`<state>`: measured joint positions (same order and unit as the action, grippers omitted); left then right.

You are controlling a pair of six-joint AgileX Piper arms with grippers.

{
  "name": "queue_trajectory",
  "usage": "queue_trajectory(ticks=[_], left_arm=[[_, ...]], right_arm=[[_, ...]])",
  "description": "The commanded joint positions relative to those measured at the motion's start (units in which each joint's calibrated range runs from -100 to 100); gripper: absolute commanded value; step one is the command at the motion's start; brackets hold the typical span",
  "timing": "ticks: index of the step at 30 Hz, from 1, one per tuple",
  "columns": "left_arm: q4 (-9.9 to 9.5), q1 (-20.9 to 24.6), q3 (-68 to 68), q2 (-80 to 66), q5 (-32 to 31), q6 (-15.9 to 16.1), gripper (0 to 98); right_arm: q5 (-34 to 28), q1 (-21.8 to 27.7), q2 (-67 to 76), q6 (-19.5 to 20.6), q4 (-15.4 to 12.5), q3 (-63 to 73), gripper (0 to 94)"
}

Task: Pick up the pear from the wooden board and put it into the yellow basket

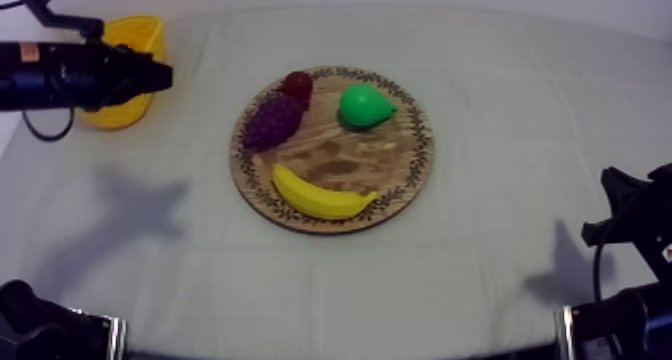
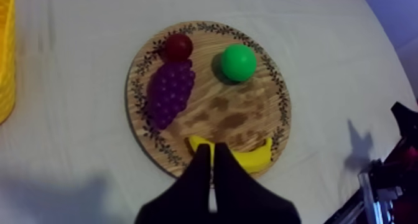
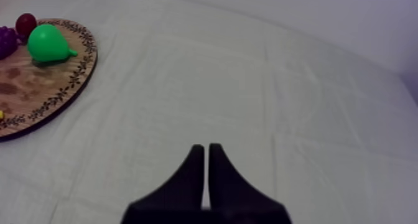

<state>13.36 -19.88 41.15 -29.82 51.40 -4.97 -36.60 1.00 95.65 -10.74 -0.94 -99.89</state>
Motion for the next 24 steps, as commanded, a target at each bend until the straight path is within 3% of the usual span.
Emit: queue_trajectory(ticks=[1,11,17,24], left_arm=[[-1.10,-0.35,-13.36,12.25,3.24,-2.72,0.0],[-5.70,-3.20,-39.26,30.84,15.96,-8.19,0.0],[-7.84,-6.03,-50.84,39.17,21.99,-9.12,0.0],[-10.49,-8.46,-67.64,49.98,33.46,-9.71,0.0]], right_arm=[[-0.01,0.00,0.02,0.02,-0.01,0.00,0.4],[-0.01,0.00,0.02,0.02,-0.01,0.00,0.4],[-0.01,0.00,0.02,0.02,-0.01,0.00,0.4],[-0.01,0.00,0.02,0.02,-0.01,0.00,0.4]])
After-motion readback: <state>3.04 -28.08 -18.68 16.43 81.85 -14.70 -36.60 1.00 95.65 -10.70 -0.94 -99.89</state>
